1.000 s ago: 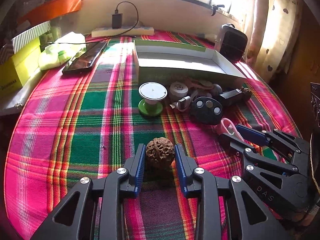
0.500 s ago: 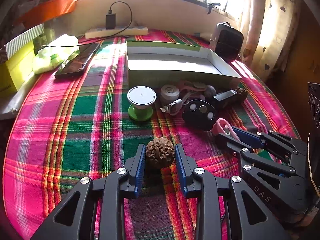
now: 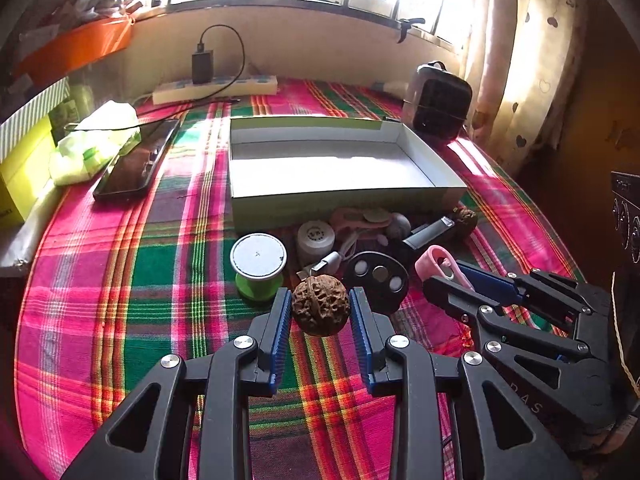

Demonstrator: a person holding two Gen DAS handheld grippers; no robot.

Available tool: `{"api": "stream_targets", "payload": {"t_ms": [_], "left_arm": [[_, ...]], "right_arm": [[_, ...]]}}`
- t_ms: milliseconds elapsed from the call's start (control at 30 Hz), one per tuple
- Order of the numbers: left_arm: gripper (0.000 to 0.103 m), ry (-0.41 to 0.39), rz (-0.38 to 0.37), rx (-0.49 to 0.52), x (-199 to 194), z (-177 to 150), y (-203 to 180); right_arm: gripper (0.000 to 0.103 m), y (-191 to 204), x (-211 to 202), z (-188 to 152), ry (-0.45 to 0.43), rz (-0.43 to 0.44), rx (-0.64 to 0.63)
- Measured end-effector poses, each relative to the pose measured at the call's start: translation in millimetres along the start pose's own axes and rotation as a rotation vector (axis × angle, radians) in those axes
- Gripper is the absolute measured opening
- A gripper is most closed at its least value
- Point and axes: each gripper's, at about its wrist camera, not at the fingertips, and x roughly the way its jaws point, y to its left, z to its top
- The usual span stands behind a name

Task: Organize objects
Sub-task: 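Carry walnut and pink clip into the white box and open both grippers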

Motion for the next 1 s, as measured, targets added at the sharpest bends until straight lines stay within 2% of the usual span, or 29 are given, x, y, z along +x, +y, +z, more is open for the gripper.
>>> {"api": "stream_targets", "payload": {"t_ms": [400,1000], "left_arm": [[0.027,-0.027,-0.026,0.011,17.0,45.8,-0.6],[0.027,0.013,-0.011,0.006,70.0,100.3,18.7]], "right_arm": [[0.024,-14.0,9.3,43.8,-0.027,0.003,-0.013],[0.024,-31.9,63.4,98.0,0.039,0.008,-0.014]]}}
